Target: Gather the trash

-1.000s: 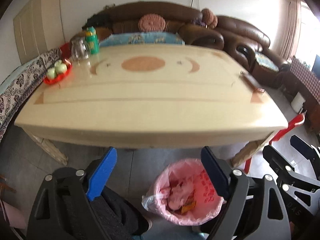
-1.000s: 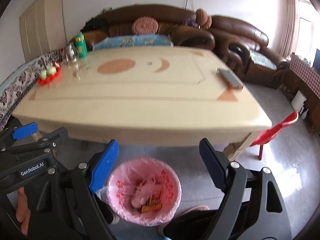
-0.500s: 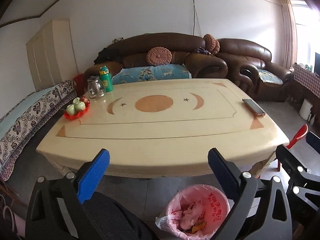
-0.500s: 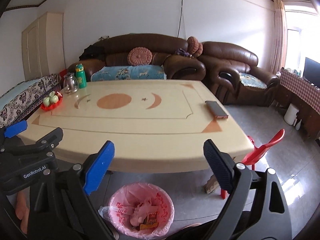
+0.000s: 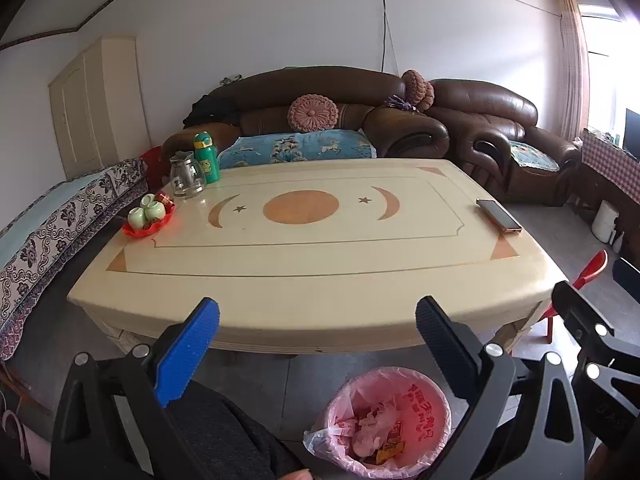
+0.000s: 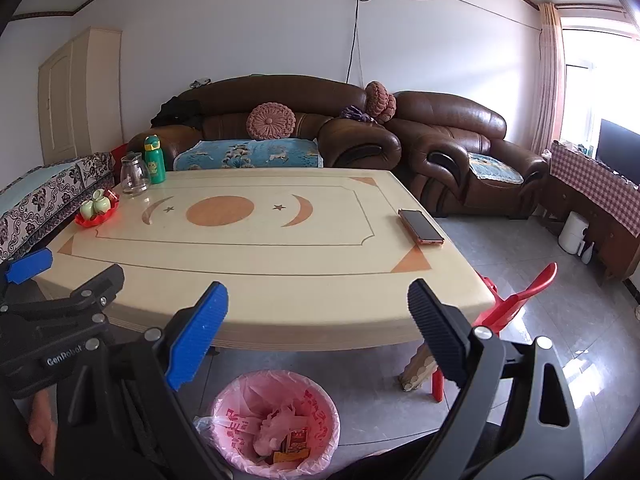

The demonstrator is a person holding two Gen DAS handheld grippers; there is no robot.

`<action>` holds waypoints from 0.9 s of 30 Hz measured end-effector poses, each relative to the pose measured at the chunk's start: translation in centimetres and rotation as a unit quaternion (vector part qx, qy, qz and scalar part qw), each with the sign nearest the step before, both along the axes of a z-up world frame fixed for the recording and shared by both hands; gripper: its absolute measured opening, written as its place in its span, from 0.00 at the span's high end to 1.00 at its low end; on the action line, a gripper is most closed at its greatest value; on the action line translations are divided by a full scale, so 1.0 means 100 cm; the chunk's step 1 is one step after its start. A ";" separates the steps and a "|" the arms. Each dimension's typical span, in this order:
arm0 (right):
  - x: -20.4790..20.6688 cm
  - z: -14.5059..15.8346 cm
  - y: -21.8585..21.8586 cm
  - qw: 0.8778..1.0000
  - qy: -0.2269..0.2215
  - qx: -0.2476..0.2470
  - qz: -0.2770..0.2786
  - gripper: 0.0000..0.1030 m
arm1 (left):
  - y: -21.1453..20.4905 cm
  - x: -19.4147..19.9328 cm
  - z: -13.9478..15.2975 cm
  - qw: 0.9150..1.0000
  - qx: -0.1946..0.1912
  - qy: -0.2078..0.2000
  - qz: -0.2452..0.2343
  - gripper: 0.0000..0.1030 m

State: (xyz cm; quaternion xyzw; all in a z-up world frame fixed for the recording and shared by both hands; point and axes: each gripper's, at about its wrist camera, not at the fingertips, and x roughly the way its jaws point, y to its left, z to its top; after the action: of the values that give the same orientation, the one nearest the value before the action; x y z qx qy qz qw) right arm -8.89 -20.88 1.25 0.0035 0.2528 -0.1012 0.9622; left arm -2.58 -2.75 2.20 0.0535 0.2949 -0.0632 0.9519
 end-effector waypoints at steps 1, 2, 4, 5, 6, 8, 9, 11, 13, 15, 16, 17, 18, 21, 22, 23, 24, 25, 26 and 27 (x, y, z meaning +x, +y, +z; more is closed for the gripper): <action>0.001 -0.001 0.002 1.000 0.000 0.000 0.000 0.13 | -0.001 0.000 0.000 1.000 -0.001 0.002 -0.002 0.07; 0.001 -0.001 0.002 1.000 0.000 0.000 0.000 0.13 | 0.000 0.000 -0.001 1.000 -0.002 0.002 -0.001 0.07; 0.001 -0.001 0.002 1.000 0.002 0.001 0.001 0.13 | -0.001 -0.001 -0.002 1.000 0.003 -0.002 -0.002 0.07; 0.000 -0.002 0.002 1.000 0.002 0.001 0.001 0.13 | -0.002 -0.001 -0.002 1.000 0.005 0.000 -0.002 0.07; 0.001 -0.002 0.003 1.000 0.003 0.001 0.001 0.13 | -0.001 -0.001 -0.002 1.000 0.005 0.000 -0.003 0.07; 0.000 -0.002 0.004 1.000 0.004 0.001 0.002 0.13 | -0.002 -0.001 -0.003 1.000 0.003 0.001 -0.004 0.07; 0.001 -0.002 0.004 1.000 0.004 0.001 0.002 0.13 | -0.002 -0.002 -0.004 1.000 0.004 0.002 -0.004 0.07; 0.001 -0.002 0.004 1.000 0.004 0.001 0.002 0.13 | -0.001 -0.002 -0.004 1.000 0.003 0.002 -0.004 0.07; 0.001 -0.002 0.004 1.000 0.004 0.000 0.002 0.13 | -0.001 -0.001 -0.004 1.000 0.004 0.001 -0.004 0.07; 0.001 -0.002 0.004 1.000 0.004 0.002 0.002 0.13 | -0.001 -0.001 -0.003 1.000 0.003 0.001 -0.005 0.07; 0.001 -0.002 0.004 1.000 0.004 0.001 0.002 0.13 | -0.001 -0.001 -0.003 1.000 0.003 0.001 -0.003 0.07; 0.001 -0.002 0.005 1.000 0.004 0.000 0.002 0.13 | -0.001 -0.002 -0.004 1.000 0.001 0.000 -0.003 0.07; 0.001 -0.002 0.005 1.000 0.005 0.000 0.002 0.13 | -0.001 -0.002 -0.004 1.000 0.002 0.000 -0.003 0.07; 0.001 -0.002 0.005 1.000 0.005 0.000 0.003 0.13 | -0.001 -0.002 -0.005 1.000 0.002 0.001 -0.002 0.07; 0.001 -0.002 0.005 1.000 0.005 0.001 0.003 0.13 | -0.001 -0.002 -0.005 1.000 0.001 0.002 -0.002 0.07; 0.001 -0.002 0.005 1.000 0.005 0.002 0.003 0.13 | -0.001 -0.002 -0.005 1.000 0.000 0.003 -0.004 0.07; 0.000 -0.002 0.004 1.000 0.005 0.002 0.003 0.13 | -0.001 -0.002 -0.006 1.000 0.000 0.004 -0.004 0.07; 0.000 -0.003 0.003 1.000 0.005 0.001 0.004 0.13 | -0.001 -0.002 -0.007 1.000 0.001 0.004 -0.003 0.07; 0.000 -0.003 0.003 1.000 0.005 0.001 0.004 0.13 | -0.001 -0.003 -0.007 1.000 0.001 0.005 -0.003 0.07; 0.000 -0.003 0.003 1.000 0.005 0.001 0.004 0.13 | -0.001 -0.003 -0.008 1.000 0.001 0.005 -0.004 0.07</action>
State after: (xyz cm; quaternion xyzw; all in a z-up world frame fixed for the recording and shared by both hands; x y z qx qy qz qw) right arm -8.87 -20.57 0.96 0.0029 0.2578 -0.0968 0.9613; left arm -2.86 -2.82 1.44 0.0549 0.2999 -0.0669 0.9500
